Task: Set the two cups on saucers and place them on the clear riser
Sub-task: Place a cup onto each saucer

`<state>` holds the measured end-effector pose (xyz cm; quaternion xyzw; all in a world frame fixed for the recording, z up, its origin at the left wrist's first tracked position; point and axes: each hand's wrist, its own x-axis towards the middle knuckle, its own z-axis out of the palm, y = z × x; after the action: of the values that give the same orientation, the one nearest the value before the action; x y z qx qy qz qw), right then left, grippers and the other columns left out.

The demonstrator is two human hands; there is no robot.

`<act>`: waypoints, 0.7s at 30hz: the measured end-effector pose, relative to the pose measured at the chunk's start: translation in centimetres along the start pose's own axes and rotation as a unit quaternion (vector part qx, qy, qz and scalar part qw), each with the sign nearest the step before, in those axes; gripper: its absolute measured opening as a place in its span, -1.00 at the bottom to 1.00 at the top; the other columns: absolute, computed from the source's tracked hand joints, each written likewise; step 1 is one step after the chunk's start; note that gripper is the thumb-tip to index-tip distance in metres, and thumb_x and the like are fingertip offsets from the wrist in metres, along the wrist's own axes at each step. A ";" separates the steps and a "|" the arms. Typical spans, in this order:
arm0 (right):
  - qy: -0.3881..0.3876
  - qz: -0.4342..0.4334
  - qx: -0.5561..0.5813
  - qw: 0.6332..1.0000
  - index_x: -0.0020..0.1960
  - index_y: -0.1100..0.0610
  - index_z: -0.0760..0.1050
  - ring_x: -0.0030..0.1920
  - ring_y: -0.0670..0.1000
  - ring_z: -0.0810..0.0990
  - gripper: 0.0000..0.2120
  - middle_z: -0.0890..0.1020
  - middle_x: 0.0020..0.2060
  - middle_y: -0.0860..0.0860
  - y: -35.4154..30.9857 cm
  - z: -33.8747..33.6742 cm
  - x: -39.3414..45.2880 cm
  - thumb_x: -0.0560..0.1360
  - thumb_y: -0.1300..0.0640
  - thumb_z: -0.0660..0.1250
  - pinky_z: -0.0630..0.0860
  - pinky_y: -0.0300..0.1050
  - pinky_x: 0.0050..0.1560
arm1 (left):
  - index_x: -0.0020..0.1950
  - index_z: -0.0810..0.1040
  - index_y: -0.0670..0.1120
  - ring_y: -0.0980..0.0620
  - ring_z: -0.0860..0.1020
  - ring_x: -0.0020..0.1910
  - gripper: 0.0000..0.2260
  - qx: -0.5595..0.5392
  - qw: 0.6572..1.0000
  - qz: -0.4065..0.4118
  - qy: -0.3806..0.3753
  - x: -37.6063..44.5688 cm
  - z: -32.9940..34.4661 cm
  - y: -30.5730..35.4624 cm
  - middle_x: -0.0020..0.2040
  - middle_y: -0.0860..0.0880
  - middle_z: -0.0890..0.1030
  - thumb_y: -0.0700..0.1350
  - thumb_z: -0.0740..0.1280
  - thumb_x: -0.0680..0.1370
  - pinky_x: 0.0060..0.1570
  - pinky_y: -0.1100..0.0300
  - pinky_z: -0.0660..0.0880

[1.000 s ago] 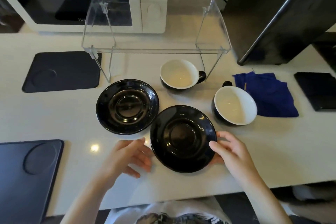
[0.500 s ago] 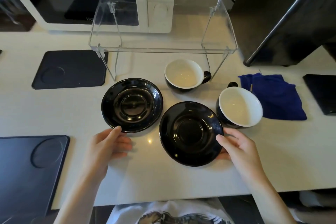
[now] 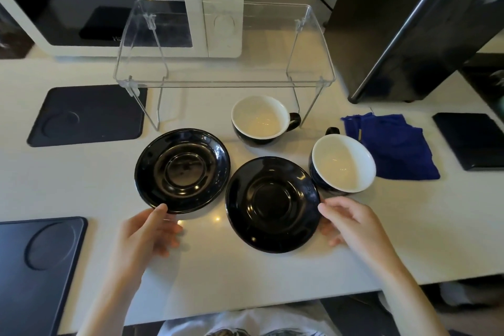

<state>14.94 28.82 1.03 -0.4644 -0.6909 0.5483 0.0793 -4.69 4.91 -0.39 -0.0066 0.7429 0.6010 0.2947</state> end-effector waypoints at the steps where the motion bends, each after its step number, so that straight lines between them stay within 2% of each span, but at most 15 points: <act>1: -0.013 0.003 -0.023 1.000 -0.09 0.09 0.58 -0.30 0.02 0.63 -0.94 0.67 -0.27 0.07 -0.2 -0.8 0.1 0.48 0.14 0.34 0.52 -0.16 -0.40 | -0.22 0.55 -0.29 0.02 0.51 -0.59 -0.71 0.010 1.000 0.010 0.007 -0.2 0.2 0.0 -0.47 -0.14 0.62 -0.12 0.20 0.56 -0.58 0.32 0.35; 4: -0.012 0.019 -0.067 0.998 -0.18 0.14 0.60 -0.32 0.01 0.62 -0.90 0.68 -0.32 0.07 -0.9 -3.6 0.6 0.47 0.17 0.33 0.48 -0.20 -0.39 | -0.25 0.53 -0.29 0.12 0.45 -0.62 -0.77 0.062 0.996 0.061 0.014 -1.1 0.9 -0.3 -0.49 -0.09 0.55 -0.22 0.21 0.55 -0.62 0.36 0.31; 7: 0.023 -0.004 -0.098 0.995 -0.28 0.24 0.58 -0.35 0.02 0.58 -0.86 0.66 -0.36 0.11 -2.1 -6.3 1.5 0.44 0.26 0.33 0.46 -0.15 -0.37 | -0.29 0.55 -0.22 0.16 0.47 -0.59 -0.80 0.151 0.981 0.121 -0.009 -1.7 1.4 -0.8 -0.54 -0.07 0.55 -0.27 0.25 0.52 -0.52 0.38 0.37; 9: 0.038 -0.025 -0.127 0.991 -0.27 0.27 0.57 -0.33 0.03 0.58 -0.88 0.66 -0.35 0.13 -3.1 -7.5 2.3 0.43 0.29 0.31 0.45 -0.14 -0.37 | -0.28 0.57 -0.09 0.16 0.55 -0.50 -0.84 0.218 0.963 0.154 -0.033 -1.9 1.6 -0.6 -0.39 0.05 0.64 -0.22 0.31 0.49 -0.41 0.33 0.44; 11: 0.055 -0.046 -0.148 0.986 -0.27 0.24 0.57 -0.31 0.04 0.58 -0.89 0.66 -0.34 0.13 -4.0 -8.3 3.4 0.41 0.27 0.31 0.46 -0.14 -0.36 | -0.28 0.56 0.03 0.18 0.60 -0.41 -0.87 0.269 0.941 0.198 -0.046 -1.9 2.1 0.4 -0.29 0.20 0.64 -0.11 0.33 0.47 -0.34 0.31 0.46; 12: 0.062 -0.056 -0.153 0.985 -0.26 0.21 0.57 -0.29 0.03 0.58 -0.90 0.65 -0.33 0.11 -4.5 -8.5 4.0 0.41 0.25 0.32 0.47 -0.13 -0.34 | -0.29 0.55 0.07 0.19 0.60 -0.37 -0.88 0.281 0.932 0.225 -0.052 -1.8 2.6 1.3 -0.28 0.21 0.63 -0.07 0.32 0.45 -0.33 0.34 0.46; 15: 0.058 -0.093 -0.159 0.981 -0.16 0.13 0.58 -0.23 -0.01 0.59 -0.91 0.64 -0.29 0.03 -5.9 -8.5 5.7 0.46 0.19 0.29 0.49 -0.14 -0.28 | -0.23 0.56 0.08 0.24 0.55 -0.23 -0.89 0.304 0.892 0.323 -0.088 -1.2 4.6 4.5 -0.36 0.13 0.60 0.04 0.26 0.42 -0.28 0.46 0.41; 16: 0.051 -0.107 -0.163 0.979 -0.12 0.11 0.57 -0.21 -0.03 0.59 -0.91 0.64 -0.26 0.00 -6.3 -8.4 6.2 0.47 0.18 0.28 0.49 -0.15 -0.26 | -0.17 0.59 0.02 0.22 0.53 -0.20 -0.82 0.319 0.871 0.361 -0.101 -0.7 5.5 5.5 -0.29 0.15 0.58 0.06 0.24 0.42 -0.25 0.46 0.41; 19: 0.023 -0.144 -0.177 0.973 0.01 0.06 0.55 -0.09 -0.07 0.58 -0.87 0.61 -0.15 -0.07 -7.3 -8.0 7.7 0.50 0.16 0.27 0.49 -0.14 -0.09 | -0.01 0.60 -0.07 0.16 0.51 -0.15 -0.71 0.362 0.820 0.430 -0.110 0.9 8.5 7.9 -0.07 0.04 0.59 0.06 0.22 0.44 -0.14 0.34 0.40; 21: 0.001 -0.161 -0.187 0.969 0.09 0.02 0.53 -0.06 -0.09 0.56 -0.83 0.59 -0.07 -0.07 -7.6 -7.8 8.6 0.52 0.12 0.26 0.48 -0.16 -0.04 | 0.06 0.58 -0.11 0.01 0.54 0.01 -0.68 0.383 0.795 0.458 -0.110 1.8 10.6 8.6 0.05 -0.04 0.59 0.03 0.23 0.44 -0.05 0.25 0.39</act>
<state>10.77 40.67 6.94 -0.3539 -0.8470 0.3887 0.0792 -4.70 17.46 5.40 0.5140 0.7909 0.3291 0.0437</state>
